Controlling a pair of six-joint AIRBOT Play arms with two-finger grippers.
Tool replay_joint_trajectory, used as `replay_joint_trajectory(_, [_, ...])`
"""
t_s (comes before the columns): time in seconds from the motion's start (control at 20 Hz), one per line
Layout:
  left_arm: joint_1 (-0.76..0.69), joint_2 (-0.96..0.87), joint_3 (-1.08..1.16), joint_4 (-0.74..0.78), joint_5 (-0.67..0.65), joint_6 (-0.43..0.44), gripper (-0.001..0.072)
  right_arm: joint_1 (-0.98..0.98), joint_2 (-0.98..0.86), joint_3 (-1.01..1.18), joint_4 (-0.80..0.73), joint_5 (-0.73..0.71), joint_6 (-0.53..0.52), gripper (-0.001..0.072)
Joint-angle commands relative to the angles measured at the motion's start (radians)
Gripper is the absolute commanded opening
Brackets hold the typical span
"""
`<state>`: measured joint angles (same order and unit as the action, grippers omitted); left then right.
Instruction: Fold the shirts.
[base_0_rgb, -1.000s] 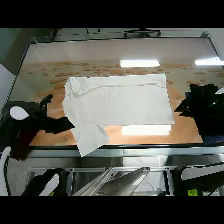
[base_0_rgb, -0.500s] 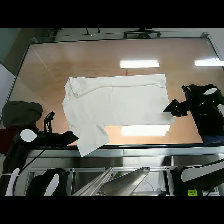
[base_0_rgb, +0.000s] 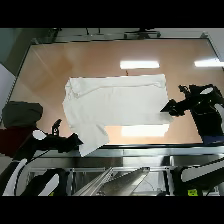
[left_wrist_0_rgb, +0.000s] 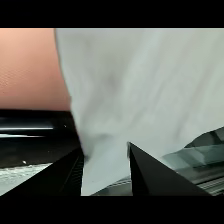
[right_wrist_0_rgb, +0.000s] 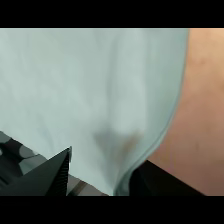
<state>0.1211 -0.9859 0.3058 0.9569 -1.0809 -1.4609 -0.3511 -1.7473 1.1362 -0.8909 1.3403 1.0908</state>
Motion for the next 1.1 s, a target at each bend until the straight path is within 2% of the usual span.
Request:
replay_joint_trajectory(0.0, [0.0, -0.128, 0.003, -0.031, 0.048, 0.102, 0.0315, 0.001, 0.0, 0.0, -0.002, 0.014, 0.0, 0.0453])
replay_joint_trajectory(0.1, [0.0, -0.172, 0.043, -0.087, 0.053, 0.155, 0.0315, 0.001, 0.0, 0.0, -0.002, 0.014, 0.0, 0.0453])
replay_joint_trajectory(0.2, [0.0, -0.194, 0.097, -0.101, 0.049, 0.168, 0.0313, 0.001, 0.0, 0.0, -0.002, 0.022, 0.0, 0.0453])
replay_joint_trajectory(0.25, [0.0, -0.197, 0.12, -0.103, 0.045, 0.17, 0.0266, 0.001, 0.0, 0.0, -0.002, 0.024, 0.0, 0.0453])
replay_joint_trajectory(0.3, [0.0, -0.196, 0.143, -0.103, 0.044, 0.17, 0.0094, 0.001, 0.0, 0.0, -0.002, 0.026, 0.0, 0.0442])
replay_joint_trajectory(0.35, [0.0, -0.196, 0.164, -0.104, 0.044, 0.17, 0.0023, 0.0, 0.0, 0.0, -0.002, 0.029, 0.0, 0.0322])
replay_joint_trajectory(0.4, [0.0, -0.196, 0.187, -0.106, 0.042, 0.17, 0.0027, -0.001, 0.001, 0.0, -0.002, 0.03, 0.0, 0.0192])
replay_joint_trajectory(0.45, [0.0, -0.196, 0.209, -0.117, 0.035, 0.171, 0.0027, -0.003, 0.001, 0.0, -0.002, 0.031, 0.0, 0.0145])
replay_joint_trajectory(0.5, [0.0, -0.196, 0.229, -0.124, 0.026, 0.171, 0.0027, -0.004, 0.003, 0.0, -0.002, 0.037, -0.001, 0.0129])
replay_joint_trajectory(0.55, [0.0, -0.196, 0.252, -0.124, 0.015, 0.171, 0.0027, -0.003, 0.006, 0.001, -0.002, 0.045, -0.001, 0.0052])
replay_joint_trajectory(0.6, [0.0, -0.196, 0.28, -0.133, -0.002, 0.175, 0.0027, -0.003, 0.013, 0.001, -0.002, 0.053, -0.005, 0.0015])
replay_joint_trajectory(0.75, [0.0, -0.151, 0.367, -0.236, -0.034, 0.241, 0.0027, -0.011, 0.061, 0.001, -0.005, 0.055, -0.008, 0.0015])
replay_joint_trajectory(1.05, [0.071, -0.014, 0.535, -0.246, -0.062, 0.242, 0.0027, -0.102, 0.1, 0.006, -0.008, 0.082, 0.006, 0.0015])
